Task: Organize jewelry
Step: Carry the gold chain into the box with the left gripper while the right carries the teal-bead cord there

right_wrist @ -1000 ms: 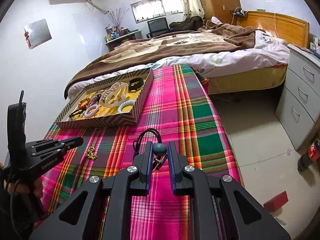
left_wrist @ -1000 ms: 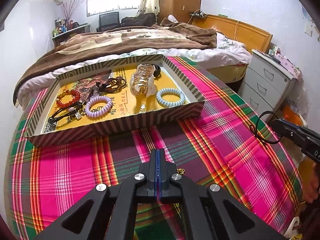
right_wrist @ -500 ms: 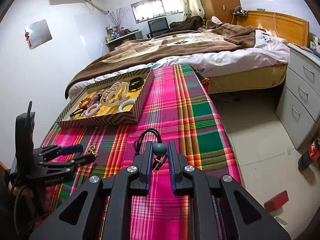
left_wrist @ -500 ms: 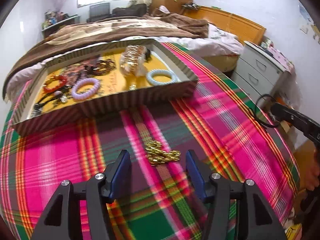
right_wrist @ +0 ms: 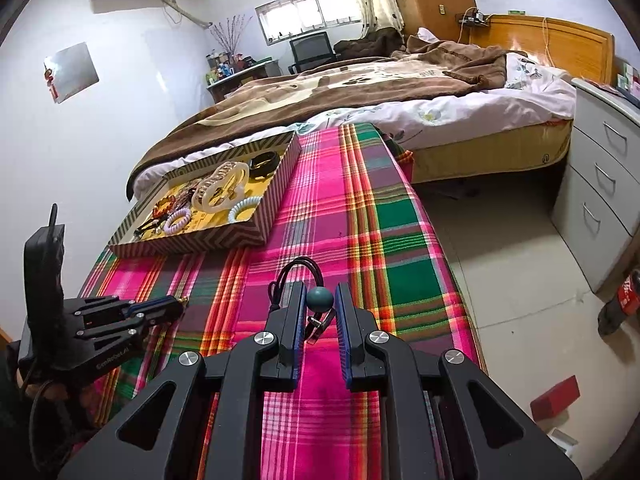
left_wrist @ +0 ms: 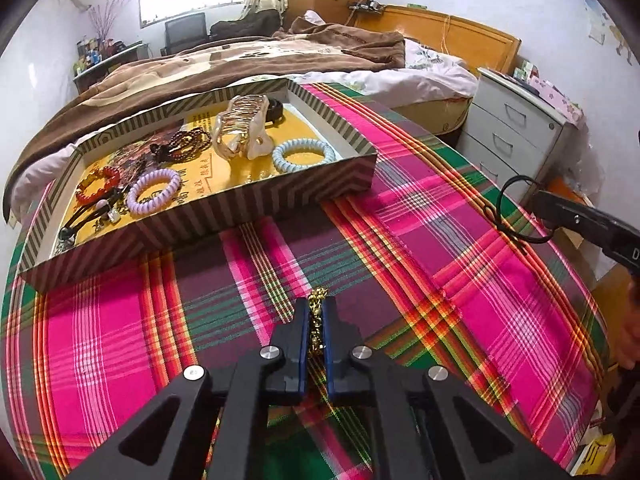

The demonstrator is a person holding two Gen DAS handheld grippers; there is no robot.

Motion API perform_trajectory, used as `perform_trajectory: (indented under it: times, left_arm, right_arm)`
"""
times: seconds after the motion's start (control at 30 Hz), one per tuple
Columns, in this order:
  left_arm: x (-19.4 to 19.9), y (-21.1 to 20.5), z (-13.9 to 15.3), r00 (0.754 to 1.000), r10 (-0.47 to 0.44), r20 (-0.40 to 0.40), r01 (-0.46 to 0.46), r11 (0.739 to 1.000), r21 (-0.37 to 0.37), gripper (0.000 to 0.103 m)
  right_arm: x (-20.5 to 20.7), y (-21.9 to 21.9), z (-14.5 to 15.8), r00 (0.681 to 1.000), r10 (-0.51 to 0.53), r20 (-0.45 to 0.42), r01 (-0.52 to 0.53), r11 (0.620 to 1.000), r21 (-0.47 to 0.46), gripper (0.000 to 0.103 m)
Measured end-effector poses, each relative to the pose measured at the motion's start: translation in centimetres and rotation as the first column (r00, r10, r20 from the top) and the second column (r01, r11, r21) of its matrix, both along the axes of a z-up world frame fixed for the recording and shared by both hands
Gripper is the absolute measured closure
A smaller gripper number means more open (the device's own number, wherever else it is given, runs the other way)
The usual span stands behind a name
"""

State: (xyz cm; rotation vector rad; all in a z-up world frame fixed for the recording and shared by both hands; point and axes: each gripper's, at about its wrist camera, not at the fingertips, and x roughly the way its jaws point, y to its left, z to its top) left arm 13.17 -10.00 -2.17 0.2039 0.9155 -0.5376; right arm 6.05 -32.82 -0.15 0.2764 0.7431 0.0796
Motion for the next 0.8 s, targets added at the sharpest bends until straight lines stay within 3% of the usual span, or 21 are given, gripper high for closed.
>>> perform_trajectory:
  times: [0.33,0.8]
  left_arm:
    - [0.3,1.9,3.1,0.997,0.035,0.063,-0.031,0.997,-0.068,0.098]
    - [1.7,5.5,5.7,0.99,0.094,0.105,-0.083,0.992,-0.098,0.098]
  right_arm:
    - [-0.1,0.8,0.7,1.0,0.01,0.019,-0.01,1.0,-0.005,0.088]
    - [1.4,3.5,3.3,0.996,0.056,0.07,-0.054,0.998,-0.028,0.088]
